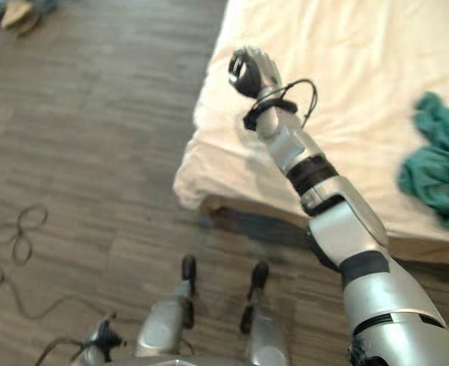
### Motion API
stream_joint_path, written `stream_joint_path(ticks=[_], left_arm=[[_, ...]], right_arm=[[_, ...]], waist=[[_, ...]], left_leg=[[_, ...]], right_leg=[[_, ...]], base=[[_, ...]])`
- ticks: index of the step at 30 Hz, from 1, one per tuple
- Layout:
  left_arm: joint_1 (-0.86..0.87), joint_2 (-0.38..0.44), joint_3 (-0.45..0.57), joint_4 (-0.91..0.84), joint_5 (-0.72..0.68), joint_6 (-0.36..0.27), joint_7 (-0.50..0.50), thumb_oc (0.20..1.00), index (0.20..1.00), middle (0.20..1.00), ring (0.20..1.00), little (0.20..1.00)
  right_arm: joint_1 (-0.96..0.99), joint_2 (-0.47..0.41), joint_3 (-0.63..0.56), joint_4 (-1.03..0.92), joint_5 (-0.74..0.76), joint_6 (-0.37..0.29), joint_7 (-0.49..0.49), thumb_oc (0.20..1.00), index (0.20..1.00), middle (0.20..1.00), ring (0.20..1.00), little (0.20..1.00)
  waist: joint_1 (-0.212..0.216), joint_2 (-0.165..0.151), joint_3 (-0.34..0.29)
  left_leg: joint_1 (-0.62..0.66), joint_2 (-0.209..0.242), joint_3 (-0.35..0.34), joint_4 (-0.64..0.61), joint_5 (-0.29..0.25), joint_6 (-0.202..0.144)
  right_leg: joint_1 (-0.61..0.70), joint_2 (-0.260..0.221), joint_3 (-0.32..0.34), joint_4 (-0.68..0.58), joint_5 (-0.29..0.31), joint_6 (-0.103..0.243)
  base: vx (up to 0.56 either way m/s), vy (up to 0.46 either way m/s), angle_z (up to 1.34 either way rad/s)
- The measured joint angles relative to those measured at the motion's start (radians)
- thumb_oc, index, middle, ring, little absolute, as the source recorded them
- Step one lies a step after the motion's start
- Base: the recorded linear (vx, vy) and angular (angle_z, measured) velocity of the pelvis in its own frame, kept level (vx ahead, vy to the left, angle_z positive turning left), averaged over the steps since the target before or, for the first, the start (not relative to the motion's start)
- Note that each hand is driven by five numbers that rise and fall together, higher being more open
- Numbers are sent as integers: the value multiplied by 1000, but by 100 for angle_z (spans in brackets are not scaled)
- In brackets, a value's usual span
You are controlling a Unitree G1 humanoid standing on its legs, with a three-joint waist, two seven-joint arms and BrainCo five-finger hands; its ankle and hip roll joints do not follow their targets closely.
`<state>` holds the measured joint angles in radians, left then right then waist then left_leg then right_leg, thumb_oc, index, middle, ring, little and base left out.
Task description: Tidy up the quilt and then pick up the clothes from the bed and put them into the laundry hamper.
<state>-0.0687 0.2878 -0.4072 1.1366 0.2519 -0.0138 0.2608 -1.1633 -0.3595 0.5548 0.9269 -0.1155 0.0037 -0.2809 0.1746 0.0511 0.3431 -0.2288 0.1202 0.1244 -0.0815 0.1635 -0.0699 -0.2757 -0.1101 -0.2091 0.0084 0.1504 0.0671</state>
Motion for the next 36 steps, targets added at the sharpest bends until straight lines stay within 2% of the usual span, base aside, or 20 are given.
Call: stream_joint_path(ticks=[2, 3, 5, 7, 10, 11, 13, 15, 17, 19, 21, 23, 24, 26, 27, 29, 30, 31, 32, 36], left_arm=[[-56, -4, -8, -9, -15, -14, 19, 1000, 1000, 1000, 1000, 1000], [-105, -8, -47, -17, -15, -7, 30, 1000, 1000, 1000, 1000, 1000], [-136, -5, -102, -16, -12, -5, 37, 1000, 1000, 1000, 1000, 1000], [-159, -7, -114, -23, -6, -11, 50, 1000, 1000, 1000, 1000, 1000], [-158, -27, -28, -28, -20, -22, 56, 1000, 1000, 1000, 1000, 1000], [-158, -30, -15, -27, -41, -23, 57, 1000, 1000, 1000, 1000, 1000], [-155, -42, 28, -23, -92, -23, 58, 1000, 1000, 1000, 1000, 1000], [-151, -47, 61, -1, -105, -19, 58, 1000, 1000, 1000, 1000, 1000], [-146, -43, 81, 10, -114, -8, 57, 1000, 1000, 1000, 1000, 1000], [-128, -37, 113, 8, -115, 2, 58, 1000, 1000, 1000, 1000, 1000], [-106, -24, 132, 7, -122, 3, 60, 1000, 1000, 1000, 1000, 1000], [-110, -21, 129, -6, -130, 2, 63, 1000, 1000, 1000, 1000, 1000], [-108, -20, 122, -20, -130, -2, 66, 1000, 1000, 1000, 1000, 1000], [-134, -23, 77, -39, -133, -4, 68, 1000, 1000, 1000, 1000, 1000], [-177, -28, 37, -60, -130, -9, 65, 1000, 1000, 1000, 1000, 1000], [-207, -31, -13, -64, -129, -13, 62, 1000, 1000, 1000, 1000, 1000], [-250, -42, -53, -114, -130, -17, 55, 1000, 1000, 1000, 1000, 1000], [-252, -44, -54, -122, -130, -25, 55, 1000, 1000, 1000, 1000, 1000], [-257, -45, -56, -133, -129, -30, 52, 1000, 1000, 1000, 1000, 1000], [-246, -65, -3, -106, -131, -29, 45, 1000, 1000, 1000, 1000, 1000]], right_arm=[[40, 32, -5, 64, 58, 27, 29, 200, 200, 200, 200, 200], [86, 67, -20, 96, 78, -5, 9, 200, 200, 200, 200, 200], [85, 108, -42, 111, 78, -34, -13, 200, 200, 200, 200, 200], [104, 130, -5, 99, 77, -21, 16, 200, 200, 200, 200, 200], [282, 194, 40, 15, 77, -39, 76, 200, 200, 200, 200, 200], [307, 202, 74, 14, 77, -32, 101, 200, 200, 200, 200, 200], [484, 232, 171, -7, 79, 3, 179, 200, 200, 200, 200, 200], [657, 191, 258, -163, 171, 12, 266, 200, 200, 200, 200, 200], [708, 133, 277, -288, 272, 13, 322, 200, 200, 200, 200, 200], [702, 71, 243, -477, 358, -10, 330, 200, 200, 200, 200, 200], [630, 59, 140, -562, 405, -67, 308, 200, 200, 200, 200, 200], [546, 17, 38, -586, 423, -98, 270, 200, 200, 200, 200, 200], [502, 17, -18, -572, 450, -120, 231, 200, 200, 200, 200, 200], [441, -3, -100, -509, 487, -151, 186, 200, 200, 200, 200, 200], [394, -26, -158, -413, 509, -158, 138, 200, 200, 200, 200, 200], [336, -51, -169, -291, 512, -148, 105, 200, 200, 200, 200, 200], [333, -64, -268, -98, 512, -156, 58, 200, 200, 200, 200, 200], [334, -65, -292, -90, 512, -162, 42, 200, 200, 200, 200, 200], [361, -59, -310, -94, 503, -171, 37, 200, 200, 200, 200, 200], [517, -28, -410, -127, 427, -185, 26, 200, 200, 200, 200, 200]], waist=[[0, 7, 39], [7, 17, 70], [-14, 20, 76], [-37, 20, 76], [-35, 14, 71], [-35, 16, 71], [-29, 19, 70], [-31, 18, 70], [-49, 15, 69], [-62, -1, 63], [-85, -27, 49], [-108, -42, 40], [-108, -45, 37], [-125, -42, 39], [-134, -28, 48], [-141, -13, 56], [-144, 7, 70], [-145, 11, 72], [-168, 9, 71], [-182, 6, 69]], left_leg=[[-8, -12, -24, 0, -1, -2], [-18, -24, -29, 0, 11, 12], [-21, -34, -35, 0, 11, 12], [7, -37, -45, 0, 6, 7], [54, -25, -48, 0, -13, -15], [55, -22, -48, 0, -14, -13], [53, -16, -51, 0, -21, -10], [54, -15, -51, 0, -19, -8], [64, -15, -43, 0, -23, -8], [82, -11, -16, 0, -28, -10], [96, -6, 13, 0, -32, -12], [90, -4, 54, 0, -40, -17], [71, -5, 67, -2, -44, -7], [36, -7, 83, 22, -34, 0], [-1, -11, 85, 50, -36, 7], [-28, -15, 78, 70, -36, 9], [-34, -22, 73, 74, -39, 12], [-31, -26, 62, 73, -40, 14], [-27, -30, 62, 81, -55, 15], [22, -30, 58, 77, -65, 12]], right_leg=[[-3, -13, -17, 17, -13, 7], [-11, -26, -26, 24, -15, 10], [-7, -34, -29, 19, -13, 13], [34, -36, -39, 0, -14, 15], [80, -24, -41, -4, -29, 19], [84, -21, -42, -9, -29, 19], [89, -13, -48, -18, -28, 18], [96, -13, -53, -25, -27, 16], [108, -11, -47, -37, -22, 15], [111, -7, -20, -37, -19, 16], [103, 0, 17, -37, -14, 16], [58, 1, 51, -13, -13, 18], [25, -1, 72, 4, -11, 20], [-26, -6, 88, 41, -14, 17], [-71, -15, 91, 81, -19, 11], [-100, -24, 89, 123, -37, 12], [-130, -37, 88, 189, -72, 13], [-137, -42, 86, 211, -84, 12], [-143, -47, 94, 236, -105, 10], [-108, -52, 90, 267, -137, 9]], base=[[-43, 16, 35], [-16, 16, 23], [13, 11, 13], [43, 22, 8], [50, 1, -1], [57, -13, -3], [101, -18, 5], [87, 5, 5], [50, -2, -11], [-7, 6, -33], [-56, 14, -48], [-91, 22, -53], [-94, -9, -56], [-111, -17, -25], [-75, -9, 2], [9, 33, 17], [46, 66, 20], [60, 77, 16], [85, 81, 5], [144, 65, 4]])
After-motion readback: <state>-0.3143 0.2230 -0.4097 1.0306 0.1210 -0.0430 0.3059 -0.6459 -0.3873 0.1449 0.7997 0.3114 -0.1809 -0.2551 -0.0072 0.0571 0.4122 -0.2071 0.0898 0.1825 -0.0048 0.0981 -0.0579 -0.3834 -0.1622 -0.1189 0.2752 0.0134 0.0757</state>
